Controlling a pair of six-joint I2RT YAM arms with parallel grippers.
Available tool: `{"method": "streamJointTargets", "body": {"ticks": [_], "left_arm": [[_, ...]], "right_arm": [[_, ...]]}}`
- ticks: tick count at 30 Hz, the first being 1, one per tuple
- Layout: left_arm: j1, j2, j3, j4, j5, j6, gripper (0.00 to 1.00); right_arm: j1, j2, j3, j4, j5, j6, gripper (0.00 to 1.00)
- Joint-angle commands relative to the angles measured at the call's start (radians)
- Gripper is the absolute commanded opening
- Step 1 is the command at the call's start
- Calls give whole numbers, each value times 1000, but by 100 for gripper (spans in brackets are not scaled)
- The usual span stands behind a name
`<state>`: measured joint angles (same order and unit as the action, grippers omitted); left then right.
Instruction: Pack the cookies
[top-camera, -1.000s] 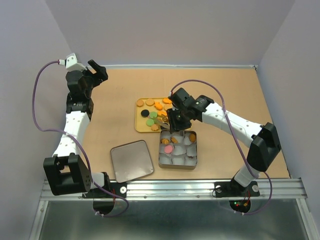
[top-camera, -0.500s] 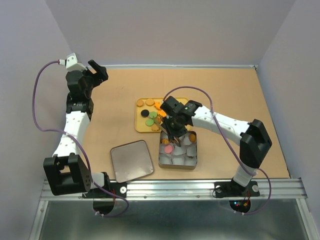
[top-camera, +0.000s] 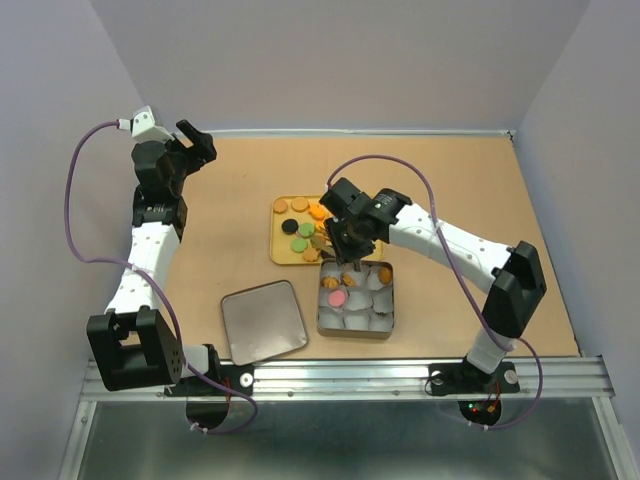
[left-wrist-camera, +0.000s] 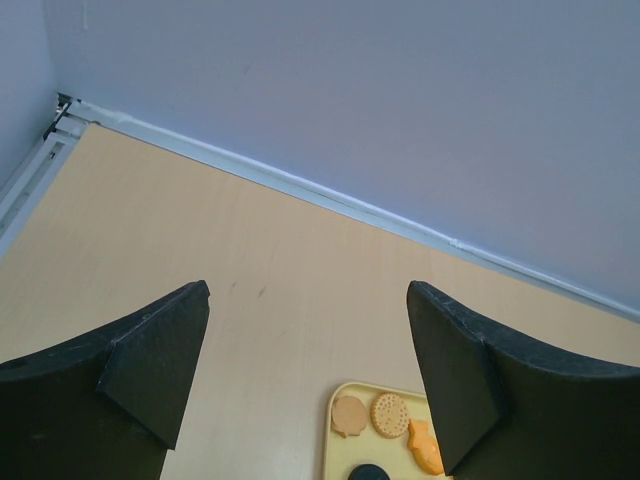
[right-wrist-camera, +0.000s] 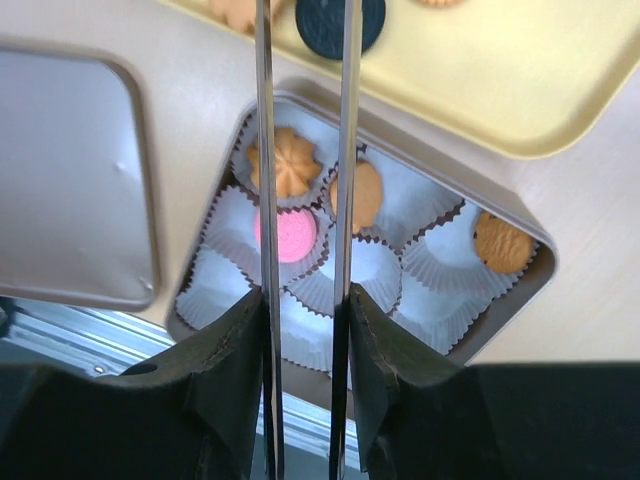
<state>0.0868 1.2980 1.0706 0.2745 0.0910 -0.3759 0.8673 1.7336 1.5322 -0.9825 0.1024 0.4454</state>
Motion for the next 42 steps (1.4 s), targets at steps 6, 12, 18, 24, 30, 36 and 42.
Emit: {"method": "streamJointTargets", "body": {"ticks": [6,12,18,24,30,36,42], "left_arm": [[5,-45,-18,52,7,6,91],[4,-43,-20,48,6,14,91],[4,-43,-27,55,15,6,91],[4,-42,-32,57,0,17,91],[4,-40,-44,57,-5,19,91],[5,-34,-46,51,-19,23,91],[5,-28,-44,51,-11,20,91]], "right_arm": [[6,-169,174,-90,85,16,36],[7,-284,131,-139,16,47,36],[7,-472,14,-173,-133,72,36],[7,-600,-127,-200,-234,113,36],[7,-704,-279,-220,-309,141,37],[6,-767,-382,-214,-351,148,37],[7,-775,-412,-248,-302,119,37]]}}
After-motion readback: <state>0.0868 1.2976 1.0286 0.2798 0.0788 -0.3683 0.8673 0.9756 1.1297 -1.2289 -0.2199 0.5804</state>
